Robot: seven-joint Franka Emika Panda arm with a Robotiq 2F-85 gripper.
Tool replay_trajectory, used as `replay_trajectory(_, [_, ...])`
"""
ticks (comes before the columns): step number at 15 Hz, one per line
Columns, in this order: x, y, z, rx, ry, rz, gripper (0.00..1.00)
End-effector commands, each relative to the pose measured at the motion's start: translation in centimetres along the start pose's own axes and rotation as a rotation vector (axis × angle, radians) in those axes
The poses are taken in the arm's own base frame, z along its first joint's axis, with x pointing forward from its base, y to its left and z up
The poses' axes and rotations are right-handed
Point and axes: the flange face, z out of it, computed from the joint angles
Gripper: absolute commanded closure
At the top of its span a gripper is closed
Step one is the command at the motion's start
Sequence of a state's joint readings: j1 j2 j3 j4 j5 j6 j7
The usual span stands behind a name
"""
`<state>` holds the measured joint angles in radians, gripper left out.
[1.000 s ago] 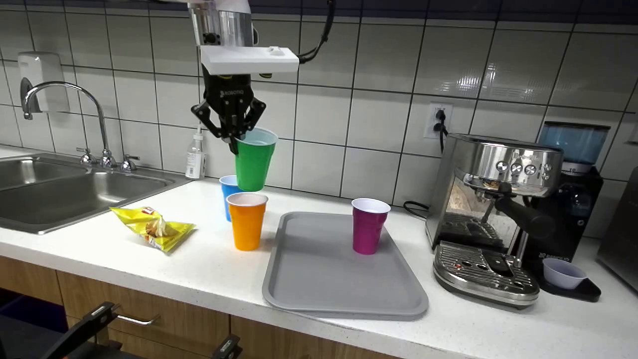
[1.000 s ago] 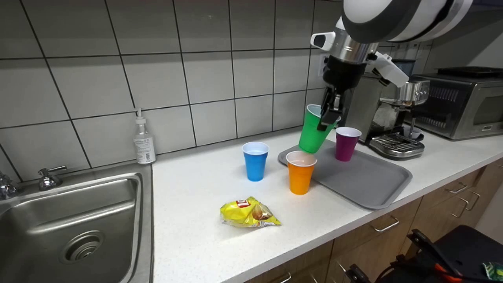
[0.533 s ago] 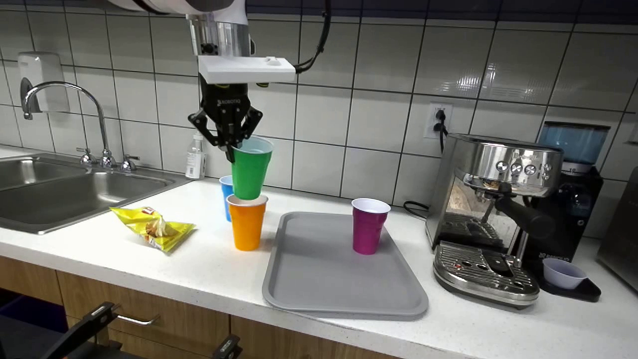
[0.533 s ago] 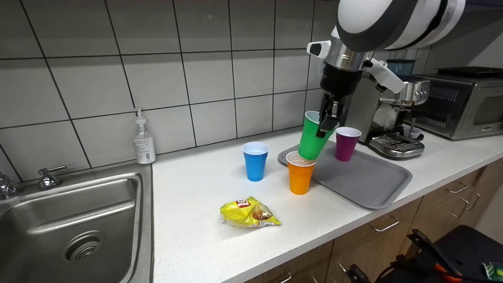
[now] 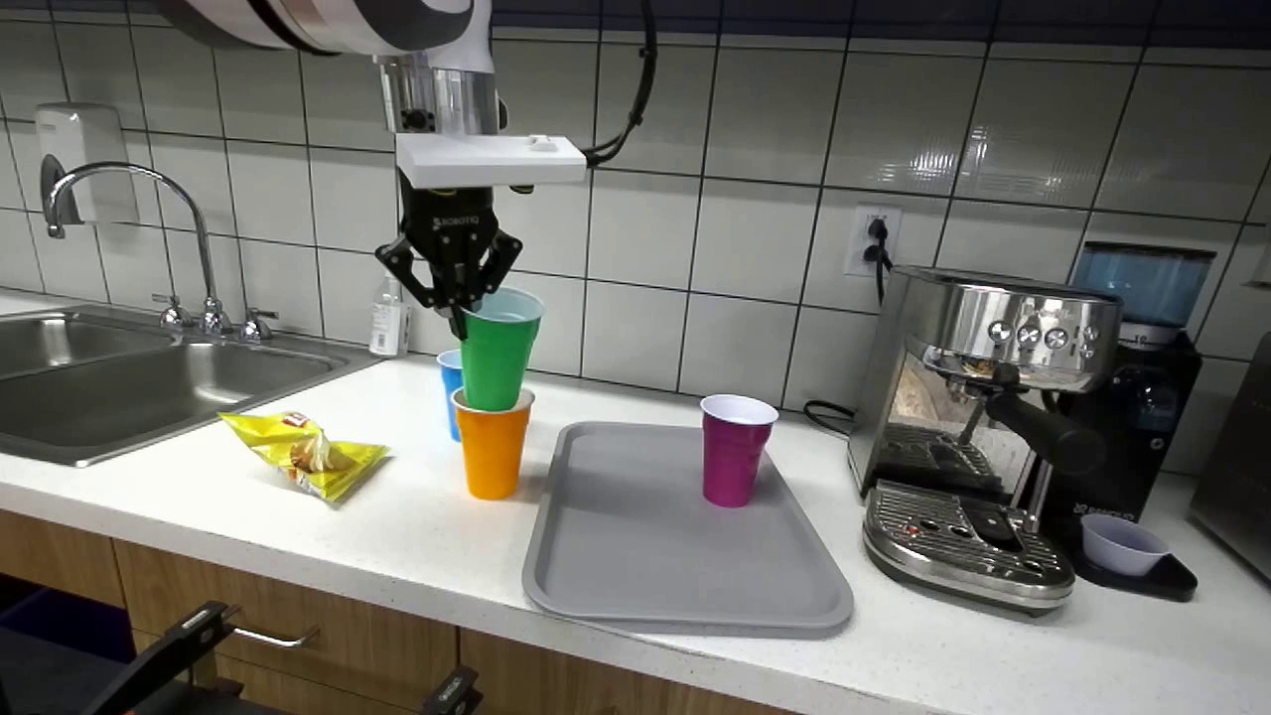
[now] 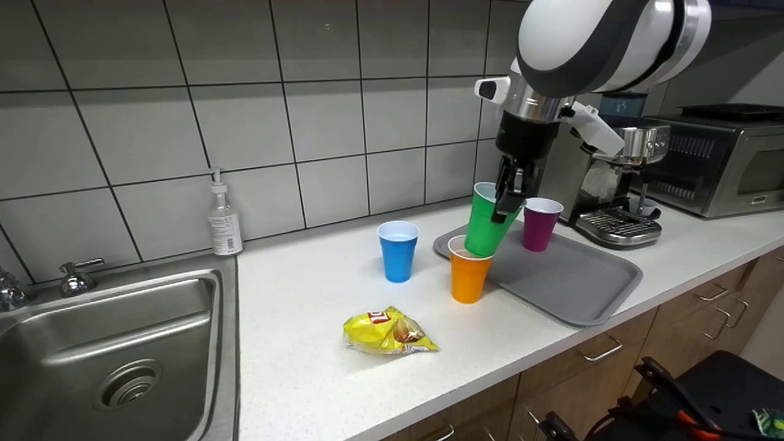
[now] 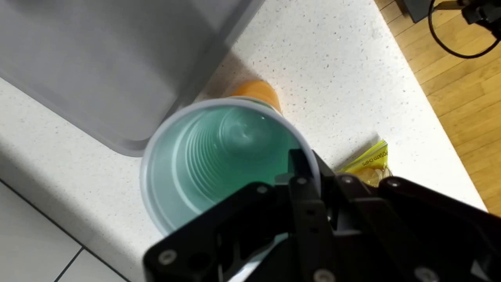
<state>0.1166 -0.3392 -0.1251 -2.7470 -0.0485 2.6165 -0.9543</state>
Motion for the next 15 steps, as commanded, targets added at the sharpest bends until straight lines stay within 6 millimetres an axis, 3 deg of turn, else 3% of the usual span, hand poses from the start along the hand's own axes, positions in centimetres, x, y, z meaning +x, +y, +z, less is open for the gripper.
replay_trajectory(1, [0.9,0.2,0.2,-0.014,0.006,0.010,0.99])
replay_trajectory(15, [2.4,0.7,2.6,-0.009,-0.038,-0.009,0.99])
